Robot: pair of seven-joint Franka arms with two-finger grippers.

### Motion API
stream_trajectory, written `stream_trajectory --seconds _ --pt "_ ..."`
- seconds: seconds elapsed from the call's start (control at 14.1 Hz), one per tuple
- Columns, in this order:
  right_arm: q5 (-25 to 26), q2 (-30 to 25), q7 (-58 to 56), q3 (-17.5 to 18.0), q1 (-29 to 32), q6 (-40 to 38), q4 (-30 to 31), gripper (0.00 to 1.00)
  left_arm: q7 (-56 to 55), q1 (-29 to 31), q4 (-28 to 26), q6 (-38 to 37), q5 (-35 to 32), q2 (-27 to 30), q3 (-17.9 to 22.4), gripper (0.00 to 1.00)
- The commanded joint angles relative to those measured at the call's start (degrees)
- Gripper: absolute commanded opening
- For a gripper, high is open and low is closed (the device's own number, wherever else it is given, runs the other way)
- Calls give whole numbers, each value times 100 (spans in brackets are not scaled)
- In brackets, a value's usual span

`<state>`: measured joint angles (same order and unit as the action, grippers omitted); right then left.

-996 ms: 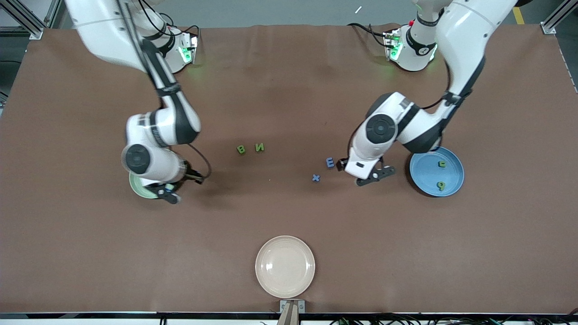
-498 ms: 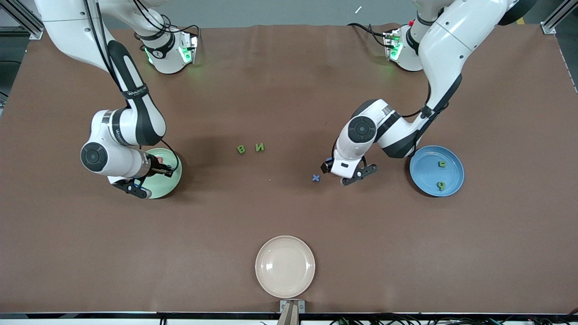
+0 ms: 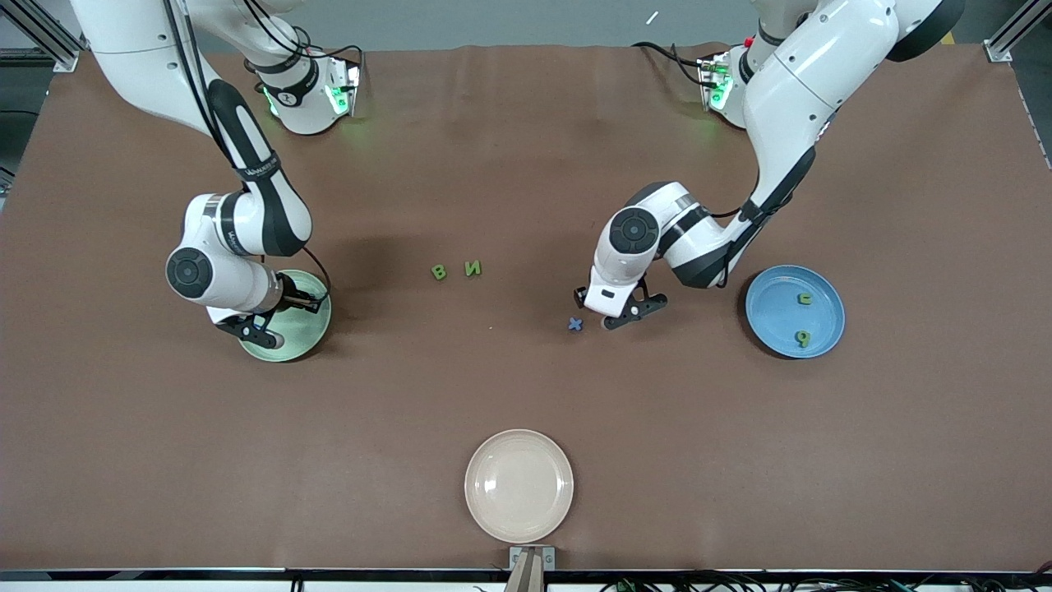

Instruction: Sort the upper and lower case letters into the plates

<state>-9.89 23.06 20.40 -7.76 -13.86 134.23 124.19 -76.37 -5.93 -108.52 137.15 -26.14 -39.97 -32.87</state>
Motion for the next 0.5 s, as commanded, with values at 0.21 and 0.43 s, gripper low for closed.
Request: stream_trajectory --seconds 0.21,0.43 --pt "66 -143 -229 90 270 68 176 3 -133 -92 -11 58 -146 -72 18 47" --pt "66 -117 -229 99 217 94 167 4 -133 -92 -11 58 -146 -72 9 25"
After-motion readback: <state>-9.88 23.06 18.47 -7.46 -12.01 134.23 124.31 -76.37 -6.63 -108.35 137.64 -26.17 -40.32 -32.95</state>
